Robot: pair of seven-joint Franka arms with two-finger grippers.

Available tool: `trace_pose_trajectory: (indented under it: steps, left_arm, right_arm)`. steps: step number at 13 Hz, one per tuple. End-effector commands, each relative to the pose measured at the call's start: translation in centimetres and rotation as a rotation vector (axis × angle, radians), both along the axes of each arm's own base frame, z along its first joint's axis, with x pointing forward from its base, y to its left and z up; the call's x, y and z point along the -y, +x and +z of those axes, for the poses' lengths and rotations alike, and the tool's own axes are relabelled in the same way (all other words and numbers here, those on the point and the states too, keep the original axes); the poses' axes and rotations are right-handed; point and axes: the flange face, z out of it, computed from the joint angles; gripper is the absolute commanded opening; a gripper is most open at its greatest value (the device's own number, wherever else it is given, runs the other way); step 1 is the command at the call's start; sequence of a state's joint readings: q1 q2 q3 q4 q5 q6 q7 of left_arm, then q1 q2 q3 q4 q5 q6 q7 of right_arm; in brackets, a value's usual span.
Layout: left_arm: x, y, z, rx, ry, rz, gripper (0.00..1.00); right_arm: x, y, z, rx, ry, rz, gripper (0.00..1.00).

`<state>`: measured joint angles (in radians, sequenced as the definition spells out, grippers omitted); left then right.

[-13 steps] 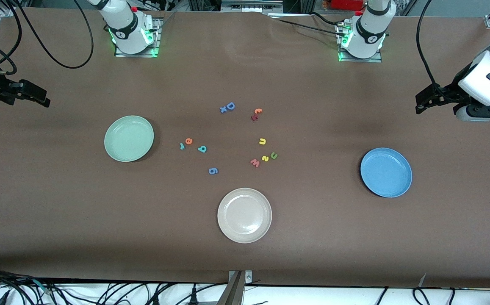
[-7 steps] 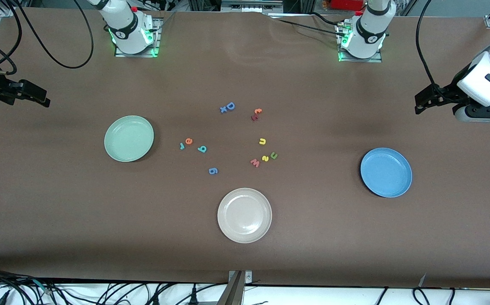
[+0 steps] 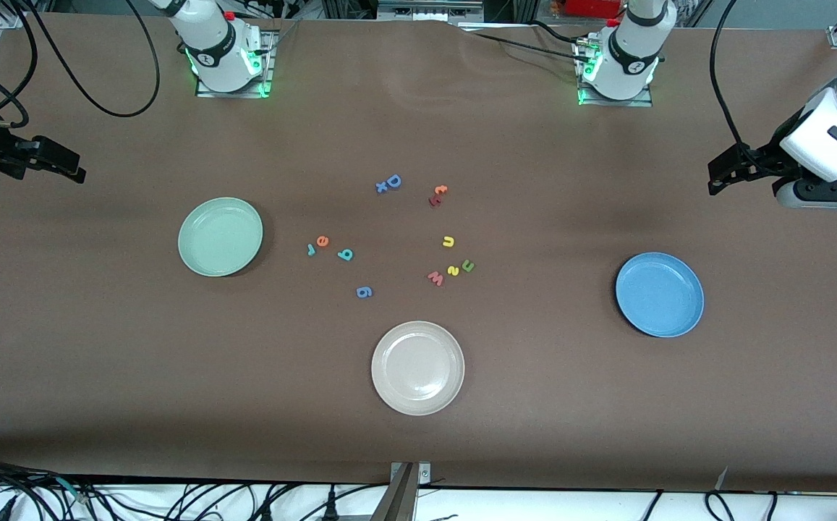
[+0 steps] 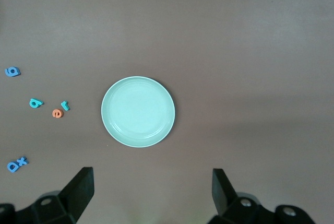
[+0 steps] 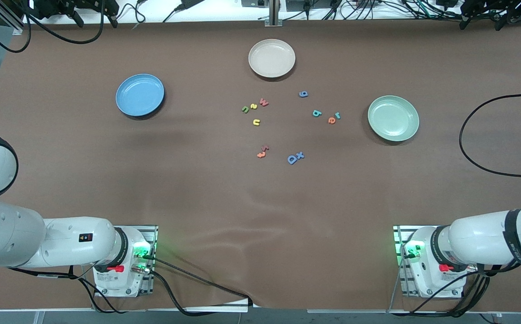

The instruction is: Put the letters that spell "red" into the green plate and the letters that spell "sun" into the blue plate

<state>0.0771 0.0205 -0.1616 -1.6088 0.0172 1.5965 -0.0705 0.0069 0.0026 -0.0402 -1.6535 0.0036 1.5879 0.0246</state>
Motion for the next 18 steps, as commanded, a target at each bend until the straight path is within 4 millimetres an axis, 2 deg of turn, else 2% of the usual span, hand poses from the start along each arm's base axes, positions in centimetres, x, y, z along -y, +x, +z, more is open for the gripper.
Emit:
trace_pose_trajectory:
  steps: [1,18]
  left_arm:
    - [0.16,0.02,0.42,0.0,-0.026,-0.018,1.0]
    - [0.08,0.04,0.43,0.001,-0.027,-0.037,1.0]
  right_arm:
    - [-0.08,-0.21,0.6,-0.001,-0.007,0.002,1.0]
    - [-0.18,-0.3,0.65,-0.004,-0.005,0.003,1.0]
